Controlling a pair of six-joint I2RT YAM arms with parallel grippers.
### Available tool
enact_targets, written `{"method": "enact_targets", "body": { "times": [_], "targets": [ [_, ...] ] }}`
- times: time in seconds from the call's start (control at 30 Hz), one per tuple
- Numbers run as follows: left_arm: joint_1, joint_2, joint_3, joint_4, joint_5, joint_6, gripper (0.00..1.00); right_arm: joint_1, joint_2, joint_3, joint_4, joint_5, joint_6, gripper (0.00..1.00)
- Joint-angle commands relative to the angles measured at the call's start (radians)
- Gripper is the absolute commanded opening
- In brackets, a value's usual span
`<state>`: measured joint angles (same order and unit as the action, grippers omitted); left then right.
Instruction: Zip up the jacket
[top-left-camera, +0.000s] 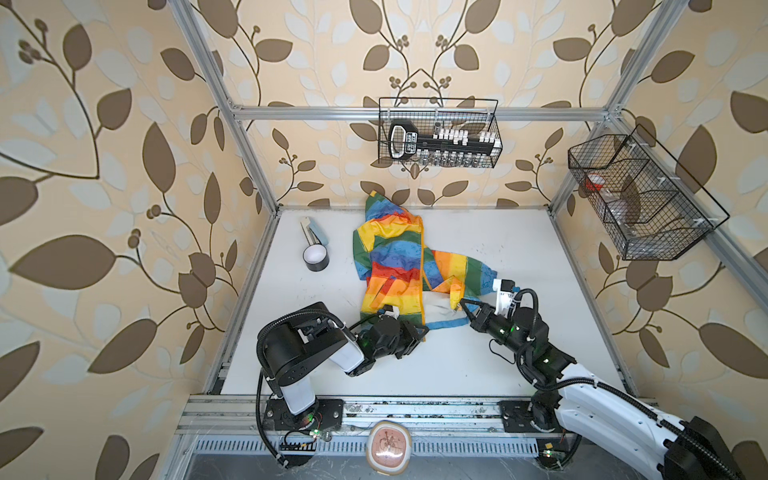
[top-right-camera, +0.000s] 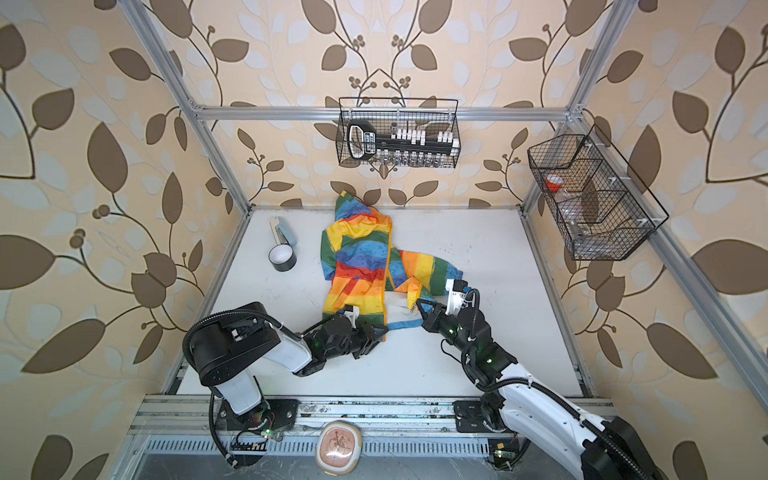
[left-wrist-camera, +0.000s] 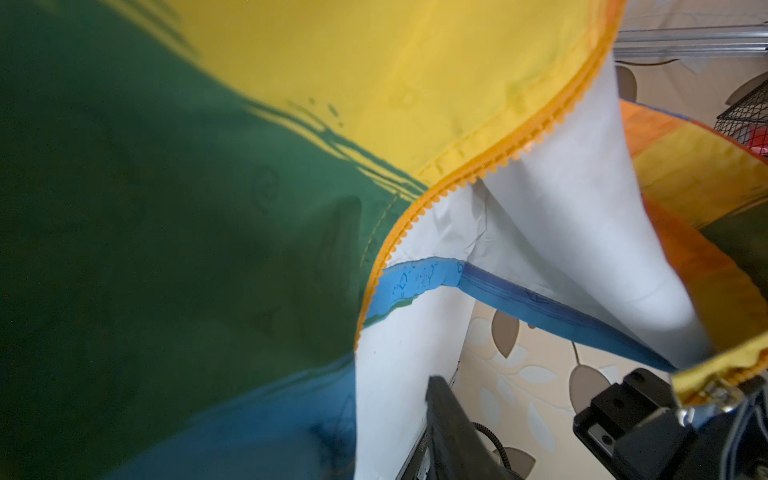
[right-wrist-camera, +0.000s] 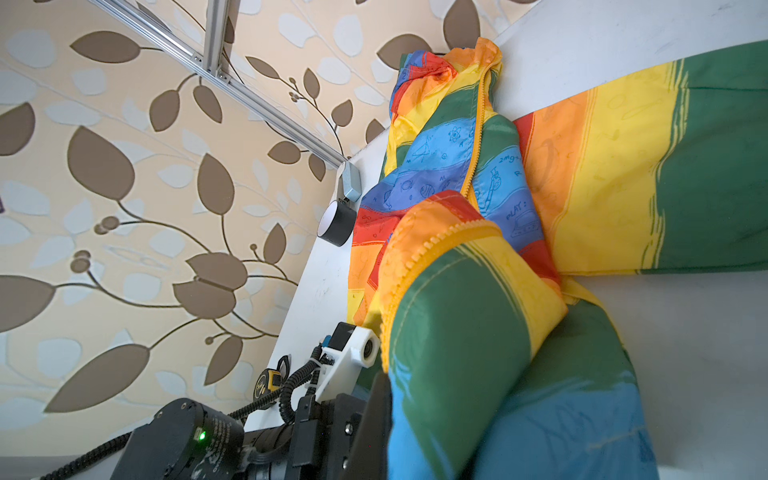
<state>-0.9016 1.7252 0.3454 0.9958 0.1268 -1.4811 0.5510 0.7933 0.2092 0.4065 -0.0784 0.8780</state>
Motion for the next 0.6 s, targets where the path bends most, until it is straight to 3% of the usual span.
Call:
{"method": "enact_targets", "body": {
  "times": [0.0,0.2,0.37,0.57],
  "targets": [
    [0.010,-0.003,-0.039,-0.039,-0.025,-0.015,0.38,-0.003,0.009,-0.004,0.015,-0.010,0.002,0.00],
    [0.010,-0.080,-0.050,-0.146,-0.052,0.007,0.44,-0.003,0.012,-0.011,0.028,-0.014,0.004,0.00],
    [0.010,-0.094,-0.004,-0.213,-0.039,0.042,0.39,-0.003,0.006,-0.016,0.031,-0.012,0.007,0.00],
    [0.010,-0.012,0.006,-0.124,-0.012,0.025,0.33,-0.003,-0.003,-0.020,0.029,-0.014,0.008,0.00]
  ]
}}
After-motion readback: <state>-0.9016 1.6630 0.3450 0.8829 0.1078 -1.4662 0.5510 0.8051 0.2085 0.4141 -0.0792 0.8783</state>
